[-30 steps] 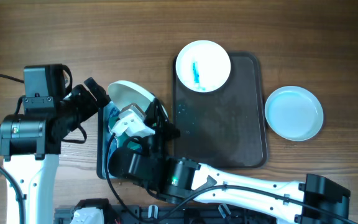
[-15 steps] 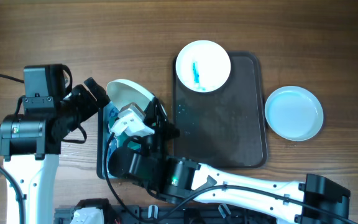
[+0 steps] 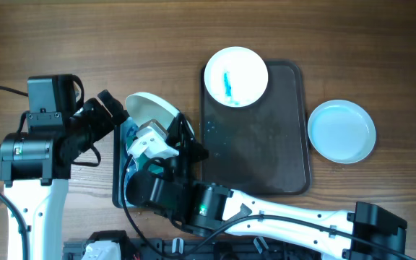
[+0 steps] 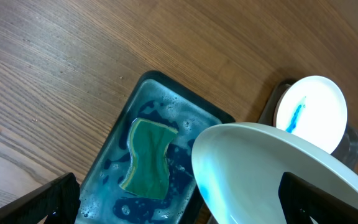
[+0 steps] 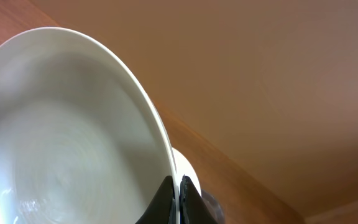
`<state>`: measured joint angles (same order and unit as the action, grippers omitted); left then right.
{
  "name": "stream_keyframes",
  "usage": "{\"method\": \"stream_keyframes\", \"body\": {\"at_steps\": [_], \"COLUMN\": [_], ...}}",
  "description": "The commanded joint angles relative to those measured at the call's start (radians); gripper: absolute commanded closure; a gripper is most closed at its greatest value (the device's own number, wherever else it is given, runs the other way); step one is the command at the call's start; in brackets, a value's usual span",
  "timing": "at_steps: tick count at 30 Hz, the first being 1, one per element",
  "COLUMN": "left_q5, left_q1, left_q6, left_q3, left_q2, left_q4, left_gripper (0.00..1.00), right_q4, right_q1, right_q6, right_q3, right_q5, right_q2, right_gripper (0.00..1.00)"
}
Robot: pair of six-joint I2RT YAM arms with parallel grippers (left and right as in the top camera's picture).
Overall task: Clean dirty plates on tray and stack at the side
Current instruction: 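Lift the lower plate with the right gripper and dip it in the basin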
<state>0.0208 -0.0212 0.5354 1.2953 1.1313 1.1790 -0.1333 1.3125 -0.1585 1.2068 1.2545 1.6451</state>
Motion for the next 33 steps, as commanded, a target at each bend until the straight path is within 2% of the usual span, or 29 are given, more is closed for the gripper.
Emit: {"method": "stream_keyframes", "body": {"at_steps": [1, 30, 33], "left_q5": [0.005, 0.005, 0.005], "left_q1": [-0.007, -0.007, -0.007], "left_q6": [-0.005, -0.005, -0.005], "left_q3": [0.014, 0.014, 0.014], "left_q2": [-0.005, -0.005, -0.005], "left_q4": [0.0, 0.0, 0.0], "left_gripper": [0.0, 0.0, 0.0], "right_q4": [0.006, 0.01, 0.057], "right_q1": [0.003, 0.003, -0.003], "right_q6": [-0.008, -0.054, -0.106], "right_q3": [0.02, 0.02, 0.02], "right_q5": [0.027, 0.027, 0.009], "right_q2": [-0.014, -0.014, -0.014], "right_gripper": [0.96, 0.96, 0.96]}}
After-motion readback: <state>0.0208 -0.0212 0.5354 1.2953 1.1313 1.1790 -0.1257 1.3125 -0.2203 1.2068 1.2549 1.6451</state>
